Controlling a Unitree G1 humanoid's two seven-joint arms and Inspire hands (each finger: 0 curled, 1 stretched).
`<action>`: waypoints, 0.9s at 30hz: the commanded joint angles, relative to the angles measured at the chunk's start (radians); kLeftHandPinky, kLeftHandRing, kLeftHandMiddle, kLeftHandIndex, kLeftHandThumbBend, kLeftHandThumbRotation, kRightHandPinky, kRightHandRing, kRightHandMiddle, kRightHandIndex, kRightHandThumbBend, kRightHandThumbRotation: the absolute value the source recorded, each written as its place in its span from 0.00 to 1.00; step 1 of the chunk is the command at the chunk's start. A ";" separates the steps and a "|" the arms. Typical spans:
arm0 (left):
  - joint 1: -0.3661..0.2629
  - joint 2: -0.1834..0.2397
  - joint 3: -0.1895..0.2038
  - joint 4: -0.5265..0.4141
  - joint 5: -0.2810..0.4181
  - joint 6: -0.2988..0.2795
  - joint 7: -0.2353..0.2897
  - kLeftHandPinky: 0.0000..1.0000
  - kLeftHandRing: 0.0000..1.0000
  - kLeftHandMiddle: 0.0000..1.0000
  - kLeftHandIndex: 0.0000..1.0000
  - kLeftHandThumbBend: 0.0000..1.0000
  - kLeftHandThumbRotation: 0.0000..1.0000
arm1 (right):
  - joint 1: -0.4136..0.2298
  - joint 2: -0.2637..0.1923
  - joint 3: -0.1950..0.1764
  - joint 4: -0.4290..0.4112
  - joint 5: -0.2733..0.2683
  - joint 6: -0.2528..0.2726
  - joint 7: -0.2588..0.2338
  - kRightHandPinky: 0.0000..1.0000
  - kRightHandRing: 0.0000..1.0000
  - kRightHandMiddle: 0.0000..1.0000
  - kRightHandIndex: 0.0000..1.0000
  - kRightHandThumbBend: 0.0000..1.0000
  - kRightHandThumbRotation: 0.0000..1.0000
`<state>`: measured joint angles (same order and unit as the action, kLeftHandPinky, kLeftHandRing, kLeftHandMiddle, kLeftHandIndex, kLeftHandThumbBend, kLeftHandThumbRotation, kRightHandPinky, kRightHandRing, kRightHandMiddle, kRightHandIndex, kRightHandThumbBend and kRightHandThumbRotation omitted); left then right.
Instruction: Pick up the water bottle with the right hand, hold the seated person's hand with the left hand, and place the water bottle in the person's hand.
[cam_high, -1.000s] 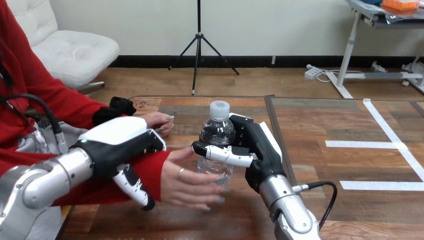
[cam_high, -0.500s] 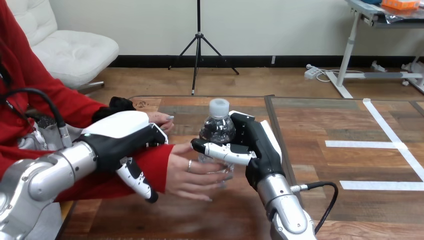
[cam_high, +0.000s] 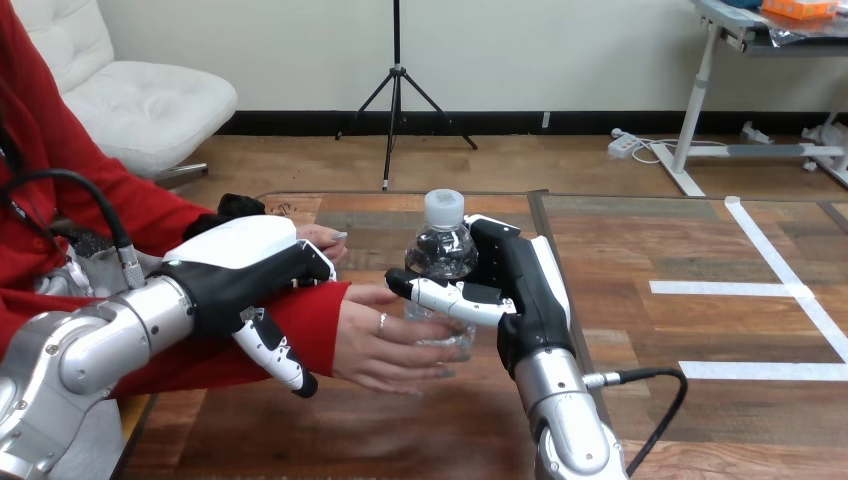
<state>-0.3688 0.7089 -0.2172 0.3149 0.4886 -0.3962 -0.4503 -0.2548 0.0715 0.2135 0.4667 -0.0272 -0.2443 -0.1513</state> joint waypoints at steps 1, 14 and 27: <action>-0.173 -0.038 0.001 0.012 -0.003 -0.093 0.064 0.32 0.38 0.45 0.46 0.89 0.00 | 0.062 0.209 0.090 -0.272 -0.019 0.031 -0.085 0.43 0.47 0.49 0.45 0.81 0.00; -0.184 -0.053 -0.006 0.032 0.000 -0.087 0.045 0.30 0.36 0.43 0.45 0.87 0.00 | 0.141 0.191 0.202 -0.425 -0.045 0.072 -0.138 0.41 0.47 0.49 0.46 0.80 0.00; -0.201 -0.062 -0.020 0.058 0.047 -0.097 0.069 0.31 0.37 0.45 0.49 0.75 0.00 | 0.183 0.172 0.262 -0.504 -0.037 0.082 -0.151 0.39 0.45 0.48 0.46 0.81 0.00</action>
<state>-0.3788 0.6843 -0.2337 0.3644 0.5227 -0.4367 -0.4481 -0.0328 0.0401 0.3923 0.1894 -0.0531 -0.1416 -0.2776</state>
